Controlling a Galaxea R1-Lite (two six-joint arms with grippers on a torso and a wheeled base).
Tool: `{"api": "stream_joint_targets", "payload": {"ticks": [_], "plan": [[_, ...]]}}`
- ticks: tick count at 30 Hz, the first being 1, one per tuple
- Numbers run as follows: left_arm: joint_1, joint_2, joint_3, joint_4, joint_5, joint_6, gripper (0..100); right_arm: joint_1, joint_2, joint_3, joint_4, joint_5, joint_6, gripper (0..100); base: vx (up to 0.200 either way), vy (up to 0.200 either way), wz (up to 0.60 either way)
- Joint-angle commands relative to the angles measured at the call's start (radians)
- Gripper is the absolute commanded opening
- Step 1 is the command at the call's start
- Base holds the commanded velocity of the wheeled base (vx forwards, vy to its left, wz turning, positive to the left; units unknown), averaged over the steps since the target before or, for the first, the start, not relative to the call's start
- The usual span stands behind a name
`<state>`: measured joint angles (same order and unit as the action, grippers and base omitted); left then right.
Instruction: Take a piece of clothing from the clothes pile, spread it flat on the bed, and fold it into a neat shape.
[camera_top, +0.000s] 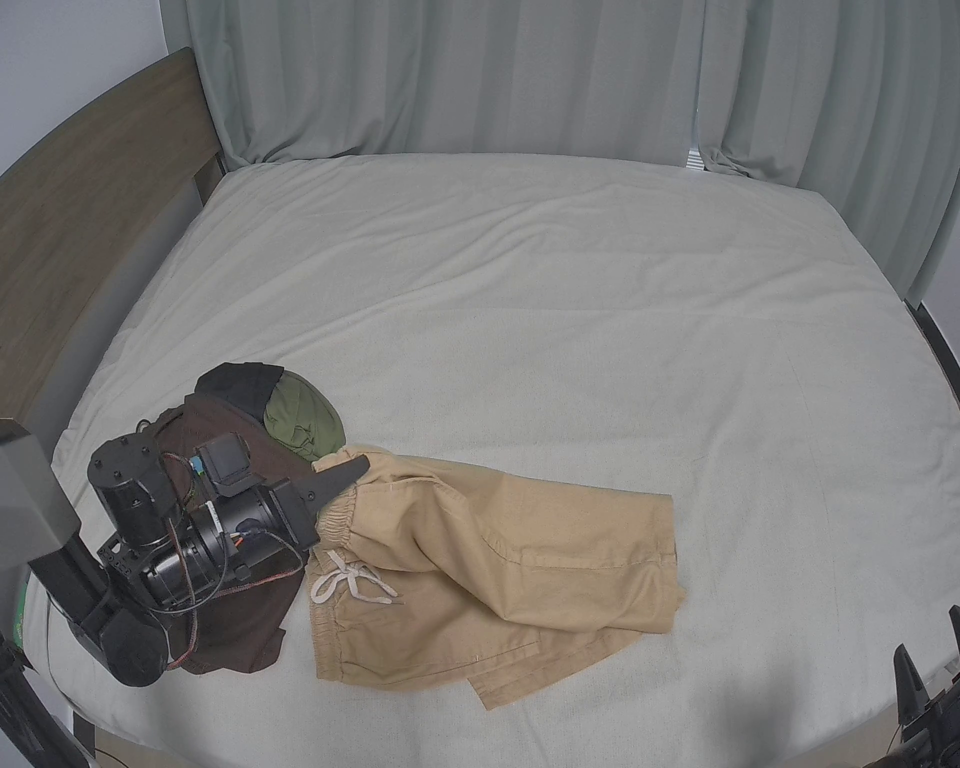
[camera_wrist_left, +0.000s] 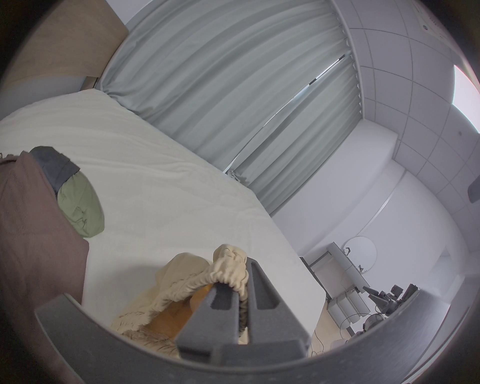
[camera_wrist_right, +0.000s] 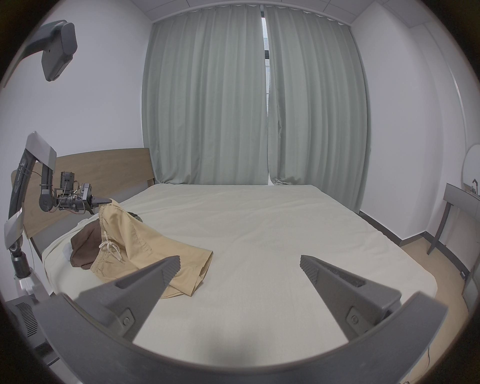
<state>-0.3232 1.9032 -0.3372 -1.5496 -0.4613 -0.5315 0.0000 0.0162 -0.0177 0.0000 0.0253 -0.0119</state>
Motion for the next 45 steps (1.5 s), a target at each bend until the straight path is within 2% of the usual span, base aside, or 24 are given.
{"api": "stream_joint_targets", "payload": {"ticks": [1, 13, 15, 18, 22, 25, 30, 32, 35, 39, 40, 41, 43, 45], "plan": [[0.019, 0.031, 0.014, 0.0, -0.007, 0.001, 0, 0.0, -0.016, 0.018, 0.0, 0.001, 0.0, 100, 0.0, 0.0, 0.0], [0.019, 0.022, 0.017, 0.0, -0.025, 0.001, 0, 0.0, -0.016, 0.016, -0.014, 0.007, -0.002, 100, 0.0, 0.0, 0.0], [0.019, 0.02, 0.017, 0.0, -0.025, 0.001, 0, 0.002, -0.015, -0.068, -0.041, 0.007, 0.001, 100, 0.0, 0.0, 0.0], [0.019, 0.022, 0.015, 0.0, -0.028, 0.001, 0, 0.003, 0.105, -0.286, 0.021, 0.018, 0.024, 100, 0.0, 0.0, 0.0], [0.018, 0.025, 0.015, 0.0, -0.027, 0.001, 0, 0.009, 0.159, -0.354, 0.086, 0.036, 0.043, 100, 0.0, 0.0, 0.0], [0.021, 0.022, 0.009, 0.0, -0.028, 0.001, 0, 0.006, 0.223, -0.372, 0.101, 0.09, 0.119, 100, 0.0, 0.0, 0.0], [0.019, 0.02, 0.009, -0.001, -0.028, 0.001, 0, 0.008, 0.312, -0.367, 0.103, 0.169, 0.188, 100, 0.0, 0.0, 0.0], [0.018, 0.019, 0.009, -0.001, -0.028, 0.001, 0, 0.005, 0.349, -0.374, 0.104, 0.197, 0.199, 100, 0.0, 0.0, 0.0], [0.018, 0.017, 0.007, -0.001, -0.03, 0.001, 0, 0.012, 0.419, -0.372, 0.106, 0.203, 0.191, 100, 0.0, 0.0, 0.0], [0.016, 0.017, 0.009, -0.001, -0.03, 0.001, 0, 0.08, 0.499, -0.372, 0.103, 0.205, 0.187, 100, 0.0, 0.0, 0.0], [0.016, 0.017, 0.009, -0.001, -0.036, 0.002, 0, 0.133, 0.536, -0.375, 0.103, 0.203, 0.187, 100, 0.0, 0.0, 0.0], [0.016, 0.017, 0.009, -0.001, -0.036, 0.002, 0, 0.133, 0.536, -0.375, 0.103, 0.203, 0.187, 100, 0.0, 0.0, 0.0], [0.018, 0.013, 0.01, -0.003, -0.054, 0.001, 0, 0.207, 0.59, -0.386, 0.103, 0.205, 0.187, 100, 0.0, 0.0, 0.0], [0.018, 0.004, 0.007, -0.001, -0.057, 0.001, 0, 0.239, 0.633, -0.39, 0.098, 0.205, 0.187, 100, 0.0, 0.0, 0.0]]}}
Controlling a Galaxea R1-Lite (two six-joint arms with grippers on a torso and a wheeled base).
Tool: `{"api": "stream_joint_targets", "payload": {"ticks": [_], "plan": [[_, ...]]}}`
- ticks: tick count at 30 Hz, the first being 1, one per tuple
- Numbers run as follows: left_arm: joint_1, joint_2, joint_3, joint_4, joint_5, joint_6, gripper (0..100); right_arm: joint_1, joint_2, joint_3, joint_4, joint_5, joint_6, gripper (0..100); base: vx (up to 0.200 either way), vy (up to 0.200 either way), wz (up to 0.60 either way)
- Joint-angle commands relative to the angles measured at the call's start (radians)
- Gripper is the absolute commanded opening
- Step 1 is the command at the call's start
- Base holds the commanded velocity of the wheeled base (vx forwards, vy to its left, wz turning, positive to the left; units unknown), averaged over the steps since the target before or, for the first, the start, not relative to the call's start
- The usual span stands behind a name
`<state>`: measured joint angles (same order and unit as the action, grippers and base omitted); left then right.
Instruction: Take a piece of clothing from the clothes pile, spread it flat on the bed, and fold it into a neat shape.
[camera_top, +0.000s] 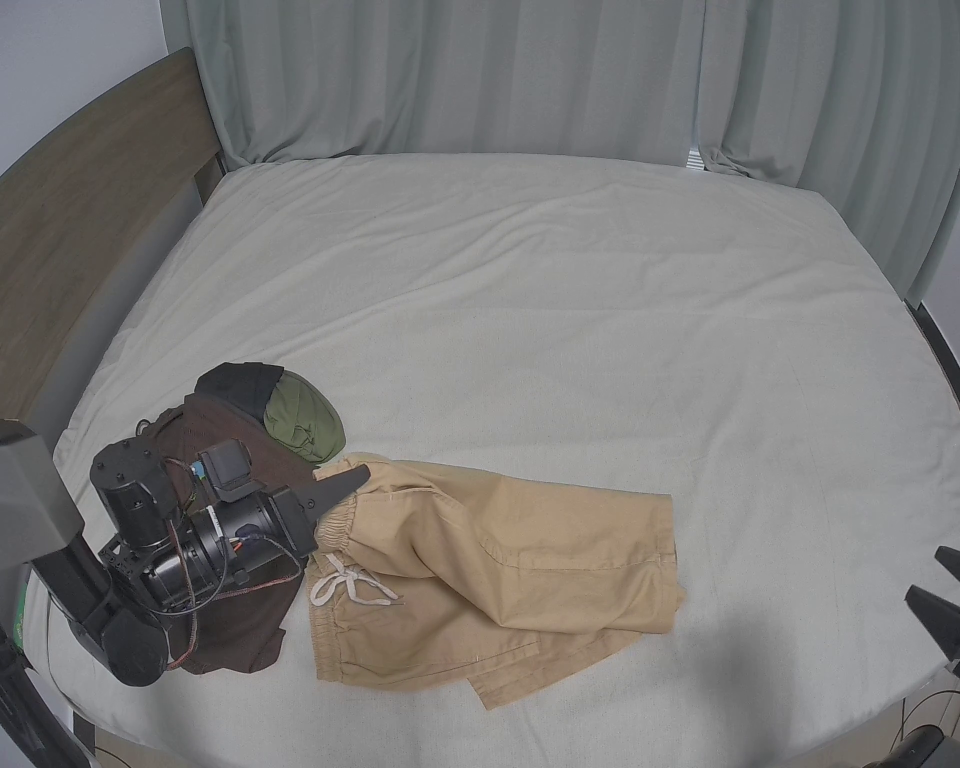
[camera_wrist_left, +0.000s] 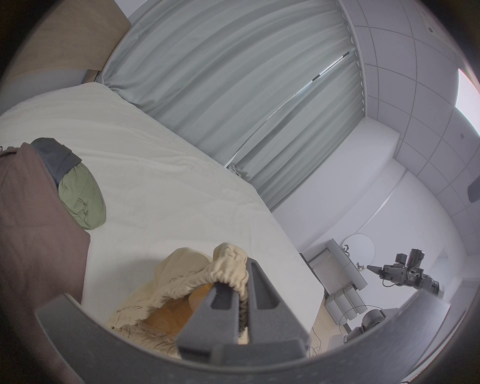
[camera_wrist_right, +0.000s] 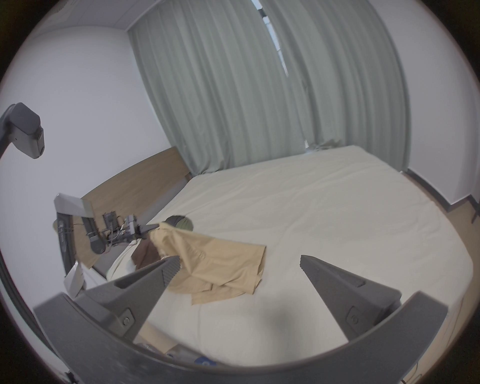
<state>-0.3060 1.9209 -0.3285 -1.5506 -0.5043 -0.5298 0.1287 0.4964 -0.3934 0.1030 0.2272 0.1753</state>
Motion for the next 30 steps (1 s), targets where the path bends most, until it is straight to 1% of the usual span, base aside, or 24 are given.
{"api": "stream_joint_targets", "payload": {"ticks": [1, 6, 8, 11, 12, 13, 14, 15, 16, 17, 18, 19, 20, 21, 22, 23, 24, 25, 30], "plan": [[0.001, -0.016, -0.001, 0.0, -0.014, -0.001, 0, 0.123, 0.171, -0.018, -0.008, 0.001, -0.002, 100, 0.0, 0.0, 0.0], [-0.001, -0.02, -0.004, -0.002, -0.027, 0.001, 0, 0.17, 0.275, -0.051, -0.014, 0.006, -0.023, 100, 0.0, 0.0, 0.0], [0.001, -0.022, -0.004, -0.002, -0.039, 0.001, 0, 0.173, 0.318, -0.074, -0.014, 0.027, -0.025, 100, 0.0, 0.0, 0.0], [0.001, -0.02, -0.003, -0.002, -0.059, 0.002, 0, 0.172, 0.367, -0.107, -0.025, 0.086, -0.025, 100, 0.0, 0.0, 0.0], [0.001, -0.02, -0.003, -0.002, -0.06, 0.002, 0, 0.172, 0.372, -0.108, -0.026, 0.092, -0.025, 100, 0.0, 0.0, 0.0], [0.002, -0.02, -0.001, -0.002, -0.077, 0.002, 0, 0.163, 0.401, -0.119, -0.045, 0.127, -0.025, 100, 0.0, 0.0, 0.0], [0.004, -0.022, -0.001, -0.002, -0.085, 0.002, 0, 0.157, 0.424, -0.122, -0.06, 0.146, -0.023, 100, 0.0, 0.0, 0.0], [0.005, -0.022, 0.0, -0.002, -0.088, 0.004, 0, 0.15, 0.433, -0.122, -0.068, 0.152, -0.023, 100, 0.0, 0.0, 0.0], [0.007, -0.023, -0.001, -0.002, -0.092, 0.002, 0, 0.127, 0.462, -0.12, -0.101, 0.176, -0.023, 100, 0.0, 0.0, 0.0], [0.008, -0.023, -0.001, -0.002, -0.092, 0.004, 0, 0.126, 0.465, -0.12, -0.103, 0.179, -0.023, 100, 0.0, 0.0, 0.0], [0.011, -0.028, -0.001, -0.002, -0.091, 0.004, 0, 0.101, 0.495, -0.11, -0.144, 0.219, -0.023, 100, 0.0, 0.0, 0.0], [0.015, -0.028, -0.001, -0.002, -0.091, 0.004, 0, 0.094, 0.505, -0.107, -0.155, 0.233, -0.023, 100, 0.0, 0.0, 0.0], [0.021, -0.026, -0.001, -0.002, -0.091, 0.004, 0, 0.077, 0.534, -0.104, -0.184, 0.262, -0.023, 100, 0.0, 0.0, 0.0], [0.022, -0.026, -0.001, -0.002, -0.092, 0.004, 0, 0.075, 0.539, -0.105, -0.189, 0.264, -0.023, 100, 0.0, 0.0, 0.0], [0.024, -0.023, -0.003, -0.002, -0.091, 0.004, 0, 0.049, 0.584, -0.105, -0.235, 0.285, -0.022, 100, 0.0, 0.0, 0.0], [0.024, -0.023, -0.003, -0.002, -0.091, 0.004, 0, 0.049, 0.584, -0.105, -0.235, 0.285, -0.022, 100, 0.0, 0.0, 0.0], [0.03, -0.019, -0.006, -0.002, -0.092, 0.004, 0, 0.032, 0.614, -0.102, -0.284, 0.304, -0.017, 100, 0.0, 0.0, 0.0], [0.033, -0.017, -0.004, -0.002, -0.094, 0.004, 0, 0.025, 0.625, -0.102, -0.298, 0.314, -0.014, 100, 0.0, 0.0, 0.0], [0.036, -0.011, -0.006, -0.002, -0.097, 0.005, 0, 0.014, 0.677, -0.11, -0.315, 0.353, 0.0, 100, 0.0, 0.0, 0.0]]}}
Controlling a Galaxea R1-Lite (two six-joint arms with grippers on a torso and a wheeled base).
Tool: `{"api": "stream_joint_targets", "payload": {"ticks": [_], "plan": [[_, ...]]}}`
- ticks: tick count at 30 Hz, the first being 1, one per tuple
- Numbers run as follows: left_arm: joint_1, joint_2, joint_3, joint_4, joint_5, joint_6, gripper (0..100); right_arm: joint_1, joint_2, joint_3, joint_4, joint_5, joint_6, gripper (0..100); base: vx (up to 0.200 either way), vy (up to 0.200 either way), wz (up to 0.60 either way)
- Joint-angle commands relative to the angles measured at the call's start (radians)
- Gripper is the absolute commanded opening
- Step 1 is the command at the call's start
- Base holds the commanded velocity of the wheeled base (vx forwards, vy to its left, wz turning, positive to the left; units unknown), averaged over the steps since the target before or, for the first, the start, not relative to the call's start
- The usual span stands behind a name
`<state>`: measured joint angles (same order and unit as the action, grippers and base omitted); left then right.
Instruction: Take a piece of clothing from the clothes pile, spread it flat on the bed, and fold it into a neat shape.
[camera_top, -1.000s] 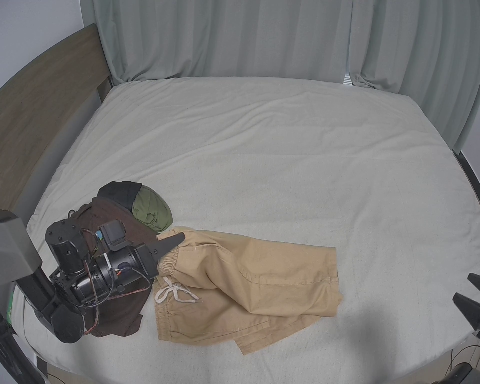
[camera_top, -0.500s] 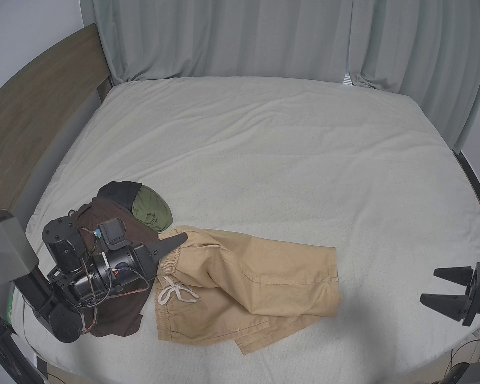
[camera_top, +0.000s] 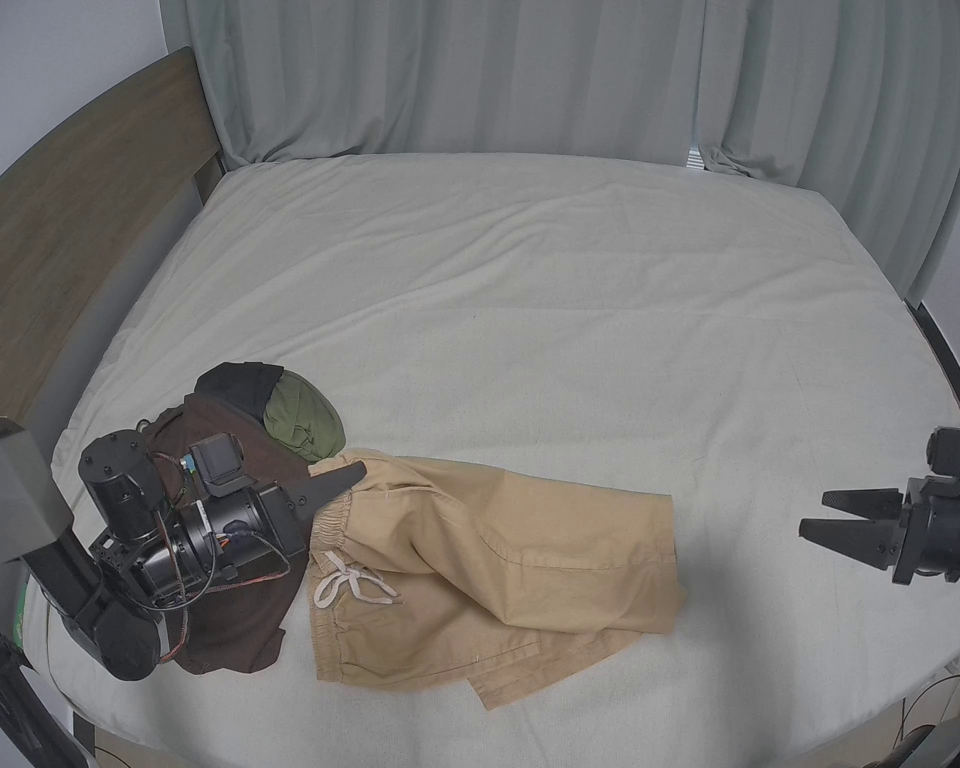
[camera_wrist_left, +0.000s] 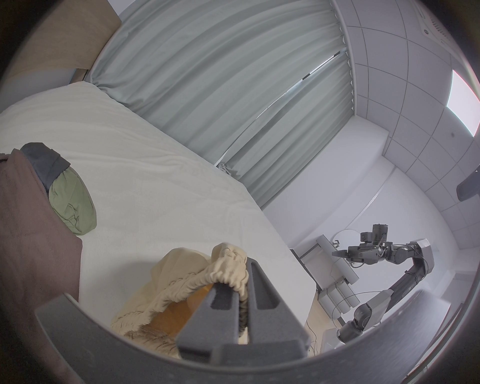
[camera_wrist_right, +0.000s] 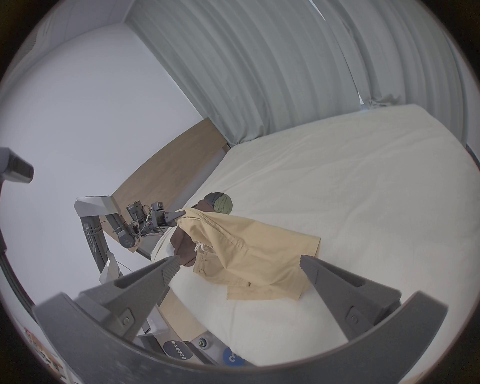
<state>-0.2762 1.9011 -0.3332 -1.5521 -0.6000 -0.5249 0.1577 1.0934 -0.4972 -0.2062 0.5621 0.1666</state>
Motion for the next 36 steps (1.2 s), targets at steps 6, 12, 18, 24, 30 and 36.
{"api": "stream_joint_targets", "payload": {"ticks": [6, 12, 18, 24, 30, 36], "plan": [[0.029, 0.019, -0.001, 0.0, -0.004, 0.022, 0, -0.007, 0.137, 0.0, -0.075, 0.044, 0.117, 100, 0.0, 0.0, 0.0], [0.037, 0.019, 0.0, 0.001, -0.026, 0.023, 0, -0.01, 0.204, 0.022, -0.136, 0.059, 0.146, 100, 0.0, 0.0, 0.0], [0.038, 0.023, 0.003, 0.001, -0.027, 0.023, 0, -0.01, 0.264, 0.028, -0.173, 0.059, 0.148, 100, 0.0, 0.0, 0.0], [0.04, 0.023, 0.005, 0.001, -0.027, 0.023, 0, -0.012, 0.333, 0.028, -0.208, 0.059, 0.154, 100, 0.0, 0.0, 0.0], [0.041, 0.023, 0.002, 0.001, -0.026, 0.023, 0, -0.015, 0.422, 0.057, -0.309, 0.058, 0.166, 100, 0.0, 0.0, 0.0], [0.041, 0.026, 0.0, 0.001, -0.026, 0.023, 0, -0.012, 0.484, 0.062, -0.387, 0.058, 0.218, 100, 0.0, 0.0, 0.0]]}}
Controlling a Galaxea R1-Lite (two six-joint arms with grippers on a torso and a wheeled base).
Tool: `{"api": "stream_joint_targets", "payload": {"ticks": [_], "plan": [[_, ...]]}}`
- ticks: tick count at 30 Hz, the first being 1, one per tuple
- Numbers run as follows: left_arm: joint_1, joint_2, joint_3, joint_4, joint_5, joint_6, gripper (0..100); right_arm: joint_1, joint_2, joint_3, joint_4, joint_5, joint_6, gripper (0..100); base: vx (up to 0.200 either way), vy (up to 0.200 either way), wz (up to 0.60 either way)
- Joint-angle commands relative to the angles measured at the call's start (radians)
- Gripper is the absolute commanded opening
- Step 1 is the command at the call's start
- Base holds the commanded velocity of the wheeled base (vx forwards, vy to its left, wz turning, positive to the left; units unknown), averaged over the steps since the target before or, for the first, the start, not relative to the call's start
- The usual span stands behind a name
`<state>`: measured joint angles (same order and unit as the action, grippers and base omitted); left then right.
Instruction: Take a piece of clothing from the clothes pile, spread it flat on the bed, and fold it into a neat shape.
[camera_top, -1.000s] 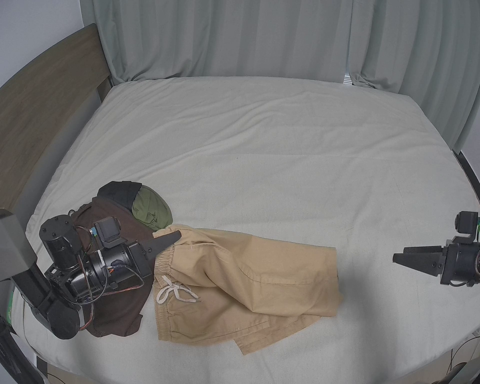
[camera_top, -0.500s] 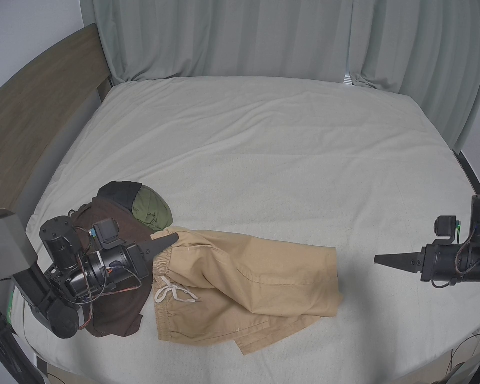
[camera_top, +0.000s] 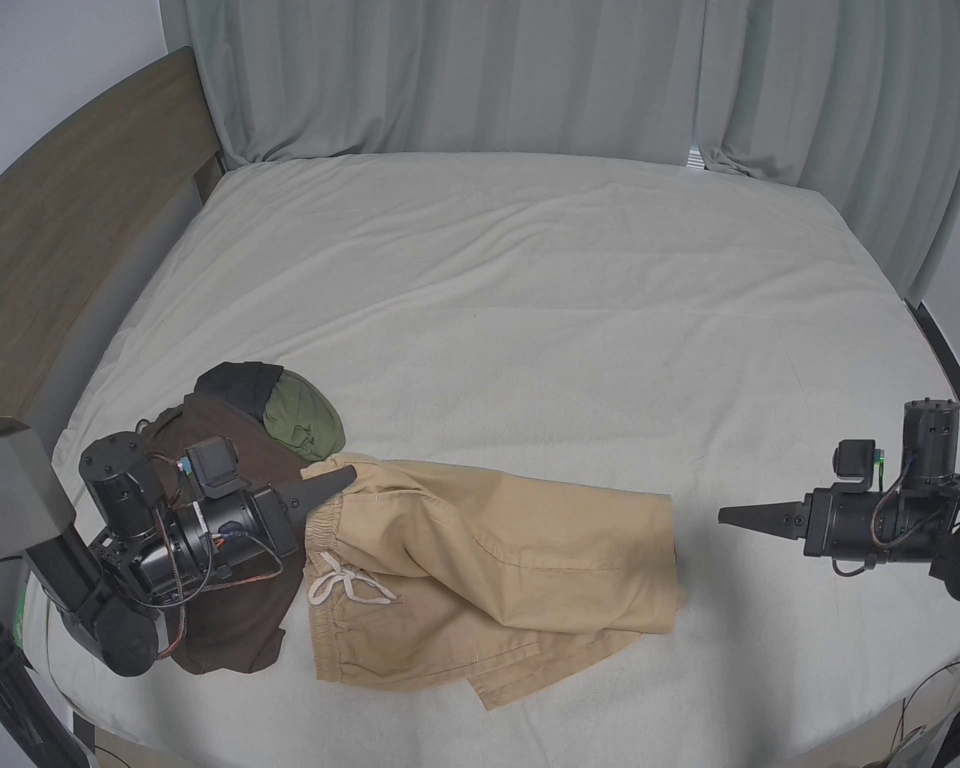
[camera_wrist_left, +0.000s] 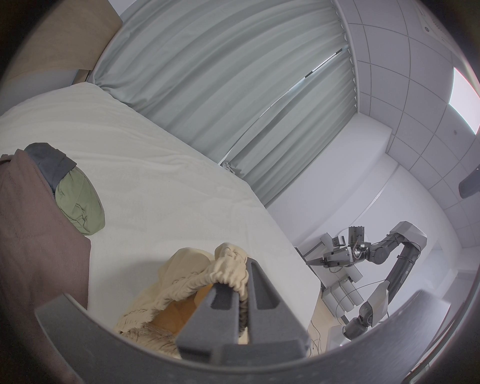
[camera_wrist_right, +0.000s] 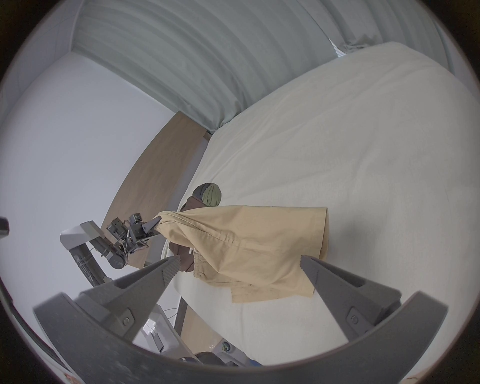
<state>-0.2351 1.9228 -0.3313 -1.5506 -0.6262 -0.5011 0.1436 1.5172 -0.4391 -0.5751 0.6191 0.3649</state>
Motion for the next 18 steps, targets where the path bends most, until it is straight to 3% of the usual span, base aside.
{"api": "stream_joint_targets", "payload": {"ticks": [1, 8, 18], "plan": [[0.002, 0.009, -0.002, 0.0, 0.0, -0.001, 0, 0.002, 0.066, 0.003, -0.026, 0.001, 0.029, 100, 0.0, 0.0, 0.0], [0.014, 0.016, -0.003, 0.0, 0.0, 0.001, 0, -0.002, 0.118, 0.005, -0.068, 0.001, 0.035, 100, 0.0, 0.0, 0.0], [0.019, 0.021, -0.005, 0.0, -0.001, 0.001, 0, -0.018, 0.331, 0.03, -0.29, -0.002, 0.057, 100, 0.0, 0.0, 0.0]]}}
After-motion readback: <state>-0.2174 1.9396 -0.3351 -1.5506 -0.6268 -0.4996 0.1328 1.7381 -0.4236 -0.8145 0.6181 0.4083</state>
